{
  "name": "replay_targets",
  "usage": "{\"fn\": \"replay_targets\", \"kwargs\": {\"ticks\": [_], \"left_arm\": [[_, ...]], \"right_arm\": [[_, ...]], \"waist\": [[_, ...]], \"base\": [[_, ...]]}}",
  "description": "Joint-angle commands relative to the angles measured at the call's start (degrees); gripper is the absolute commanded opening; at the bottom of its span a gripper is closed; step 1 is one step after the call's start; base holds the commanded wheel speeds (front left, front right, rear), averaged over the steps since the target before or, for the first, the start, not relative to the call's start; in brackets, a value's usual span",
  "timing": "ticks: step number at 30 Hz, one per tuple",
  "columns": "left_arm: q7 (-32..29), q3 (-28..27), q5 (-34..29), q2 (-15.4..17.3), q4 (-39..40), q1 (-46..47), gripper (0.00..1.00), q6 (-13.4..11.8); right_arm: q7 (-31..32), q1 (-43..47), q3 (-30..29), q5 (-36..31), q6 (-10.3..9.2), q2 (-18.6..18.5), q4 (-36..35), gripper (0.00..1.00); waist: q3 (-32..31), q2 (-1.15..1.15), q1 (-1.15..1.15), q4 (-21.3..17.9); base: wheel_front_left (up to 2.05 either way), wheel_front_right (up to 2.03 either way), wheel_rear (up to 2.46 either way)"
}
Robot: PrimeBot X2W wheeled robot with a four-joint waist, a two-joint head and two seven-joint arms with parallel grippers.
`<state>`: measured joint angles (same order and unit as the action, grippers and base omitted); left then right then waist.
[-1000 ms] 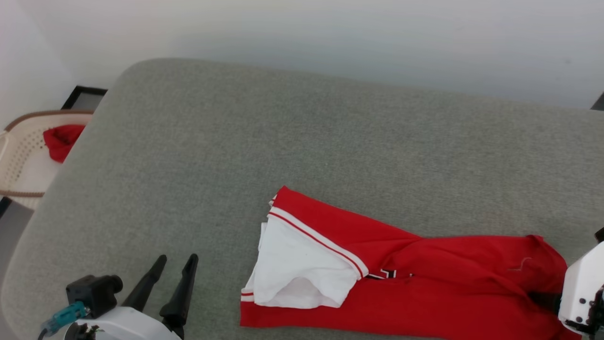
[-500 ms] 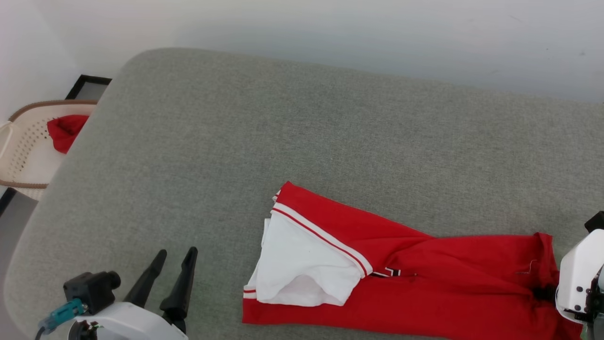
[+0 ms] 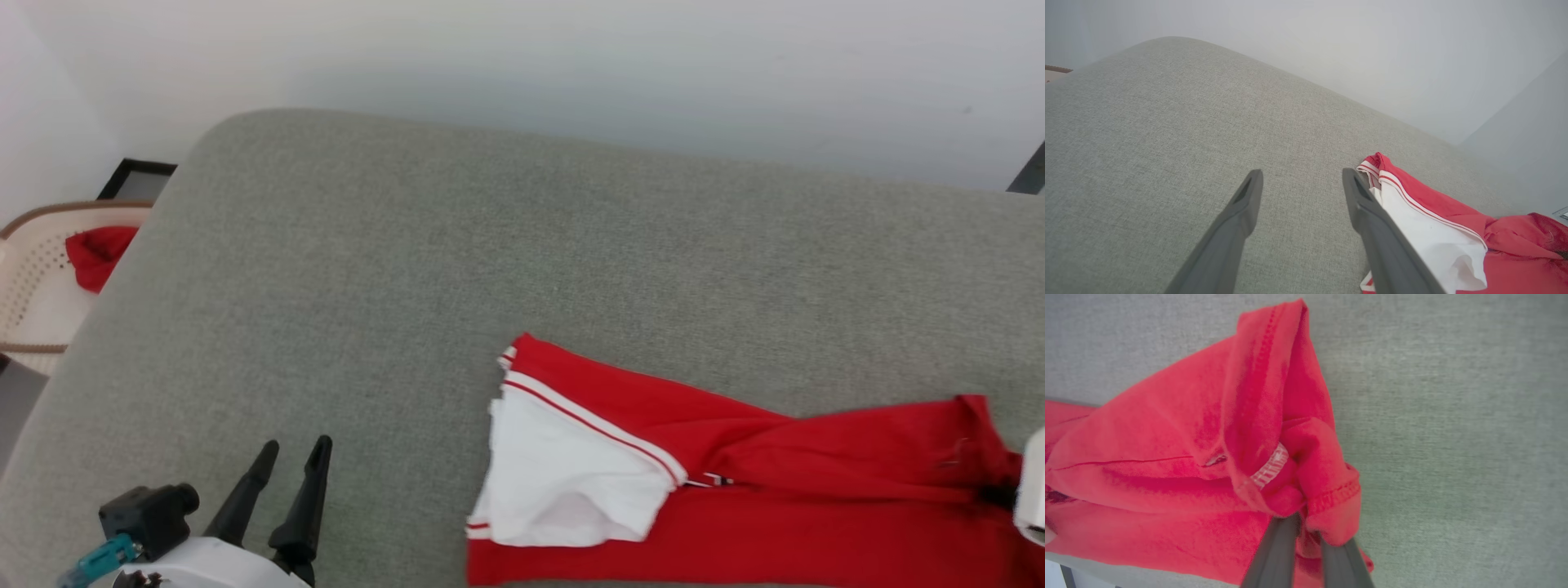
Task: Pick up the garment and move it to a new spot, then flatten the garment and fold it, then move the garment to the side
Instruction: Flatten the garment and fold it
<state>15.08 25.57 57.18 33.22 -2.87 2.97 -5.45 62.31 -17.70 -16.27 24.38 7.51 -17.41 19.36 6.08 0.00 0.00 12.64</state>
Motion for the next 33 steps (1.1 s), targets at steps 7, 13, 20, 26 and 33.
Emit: {"fn": "replay_targets", "kwargs": {"ticks": [7,13,20,26,33], "left_arm": [[0.06,-0.75,-0.88,0.02,-0.11,-1.82,1.0,0.35],[0.06,-1.48,-2.02,0.63,0.07,-3.27,1.0,0.26],[0.05,-4.32,-4.79,-0.52,-0.1,-5.76,1.0,1.03],[0.05,-7.54,-7.97,-2.53,0.18,-7.3,1.0,2.06],[0.05,-9.4,-10.5,-5.07,-0.8,-8.0,1.0,3.69]], "right_arm": [[-3.06,-0.93,-3.44,-2.76,-0.04,-4.21,3.55,0.0],[-4.01,-1.72,-2.3,-2.31,-0.04,-5.74,4.39,0.0],[-2.33,-0.37,0.29,3.63,-0.03,-2.64,-0.88,0.0],[1.88,1.33,1.92,9.76,-0.03,3.94,-9.94,0.0],[5.04,3.48,5.77,12.04,-0.03,10.46,-19.19,0.0]], "waist": [[-1.72,0.0,0.0,-1.54],[-3.32,0.0,0.0,-3.01],[-6.28,0.0,0.0,-4.49],[-8.24,0.0,0.0,-4.98],[-9.74,0.0,0.0,-3.41]], "base": [[0.0,0.0,0.0],[0.0,0.0,0.0],[0.0,0.0,0.0],[0.0,0.0,0.0],[0.0,0.0,0.0]]}}
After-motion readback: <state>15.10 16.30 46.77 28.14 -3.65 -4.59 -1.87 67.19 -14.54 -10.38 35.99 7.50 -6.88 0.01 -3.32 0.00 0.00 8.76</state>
